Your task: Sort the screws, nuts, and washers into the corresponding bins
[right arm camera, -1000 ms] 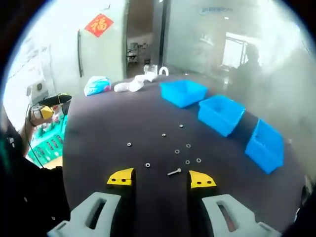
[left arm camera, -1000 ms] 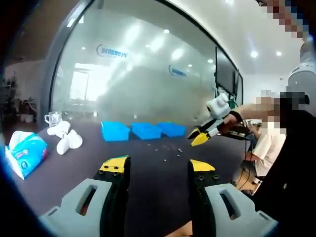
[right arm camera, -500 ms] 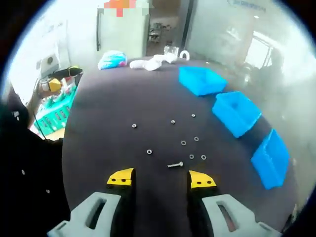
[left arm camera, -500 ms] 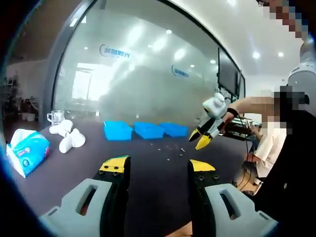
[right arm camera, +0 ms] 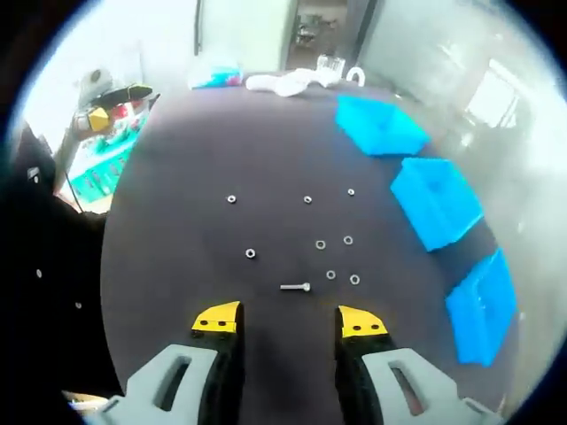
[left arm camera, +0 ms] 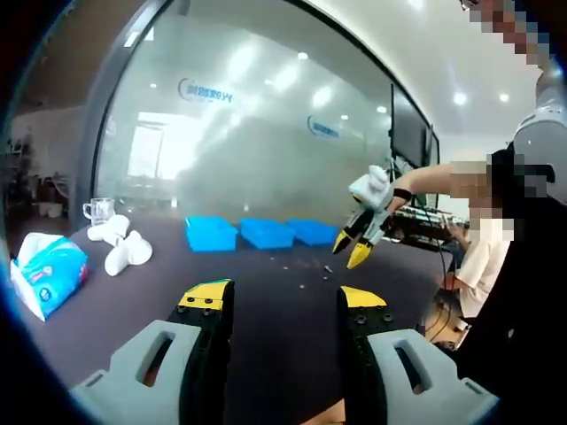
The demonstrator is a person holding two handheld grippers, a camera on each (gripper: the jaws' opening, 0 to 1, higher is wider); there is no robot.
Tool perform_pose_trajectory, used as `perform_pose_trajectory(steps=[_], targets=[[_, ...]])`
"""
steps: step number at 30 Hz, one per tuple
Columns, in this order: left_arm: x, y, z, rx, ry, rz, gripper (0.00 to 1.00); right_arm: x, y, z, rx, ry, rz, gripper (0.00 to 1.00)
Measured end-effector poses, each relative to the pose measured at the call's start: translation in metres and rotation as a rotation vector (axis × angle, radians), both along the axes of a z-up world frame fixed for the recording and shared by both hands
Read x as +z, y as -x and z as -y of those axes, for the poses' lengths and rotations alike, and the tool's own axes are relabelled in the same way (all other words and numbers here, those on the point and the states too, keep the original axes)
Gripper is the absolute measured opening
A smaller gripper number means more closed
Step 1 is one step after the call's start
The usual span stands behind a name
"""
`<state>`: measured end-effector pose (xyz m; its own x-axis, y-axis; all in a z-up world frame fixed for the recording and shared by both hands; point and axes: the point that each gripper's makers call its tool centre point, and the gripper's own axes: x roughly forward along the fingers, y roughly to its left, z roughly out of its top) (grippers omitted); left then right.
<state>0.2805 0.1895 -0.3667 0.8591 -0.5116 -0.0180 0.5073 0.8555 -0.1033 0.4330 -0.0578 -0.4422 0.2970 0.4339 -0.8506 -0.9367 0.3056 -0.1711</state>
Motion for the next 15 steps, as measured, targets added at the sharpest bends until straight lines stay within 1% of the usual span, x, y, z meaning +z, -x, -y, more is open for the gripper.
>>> perform_pose_trajectory(steps=[10, 15], targets=[[-0.003, 0.000, -0.002, 0.005, 0.008, -0.008, 0.46, -0.009, -0.009, -0.006, 0.022, 0.035, -0.016, 0.35], [-0.005, 0.001, -0.003, 0.007, 0.011, -0.011, 0.46, -0.012, -0.010, -0.011, 0.021, 0.030, -0.026, 0.33]])
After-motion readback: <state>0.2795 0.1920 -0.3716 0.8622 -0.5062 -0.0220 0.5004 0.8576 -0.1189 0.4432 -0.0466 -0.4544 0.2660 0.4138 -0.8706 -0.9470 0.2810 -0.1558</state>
